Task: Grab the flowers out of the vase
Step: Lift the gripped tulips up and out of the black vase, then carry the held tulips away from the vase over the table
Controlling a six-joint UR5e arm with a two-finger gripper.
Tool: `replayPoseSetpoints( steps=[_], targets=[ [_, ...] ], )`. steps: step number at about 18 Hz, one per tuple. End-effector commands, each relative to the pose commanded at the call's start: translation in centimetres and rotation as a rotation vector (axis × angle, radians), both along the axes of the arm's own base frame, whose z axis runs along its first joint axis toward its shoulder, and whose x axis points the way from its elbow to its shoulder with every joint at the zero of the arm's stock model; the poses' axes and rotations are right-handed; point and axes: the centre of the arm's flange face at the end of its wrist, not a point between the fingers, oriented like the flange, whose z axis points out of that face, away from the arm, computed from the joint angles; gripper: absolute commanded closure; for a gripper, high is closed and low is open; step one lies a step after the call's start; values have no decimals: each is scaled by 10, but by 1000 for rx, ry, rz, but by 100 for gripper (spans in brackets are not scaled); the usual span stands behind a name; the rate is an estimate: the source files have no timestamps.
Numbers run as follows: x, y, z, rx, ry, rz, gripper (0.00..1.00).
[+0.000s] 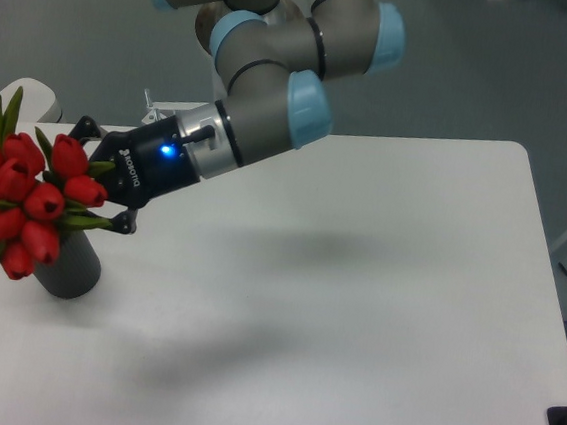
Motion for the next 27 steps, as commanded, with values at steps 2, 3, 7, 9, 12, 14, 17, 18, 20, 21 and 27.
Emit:
replayPoseSetpoints(
  steps=[2,3,7,9,12,14,17,18,20,21,27],
  targets=[
    [-12,0,12,-10,-17,20,91],
    [-17,1,13,-10,-17,25,91],
    [-48,-3,12,2,2,62,91],
    [-72,-3,8,26,45,84,91],
    [-107,-1,7,44,86,114,91],
    [-126,-1,1,9,142,149,93],
    [-145,-3,-30,-132,308,206,98],
    [-149,-6,-42,-189,363,219,98],
    [-155,-13,-65,-326,460,252,98],
    [-159,-16,-72,-379,507,261,98],
    [-164,-24,-89,-527,616,265,94]
  ],
)
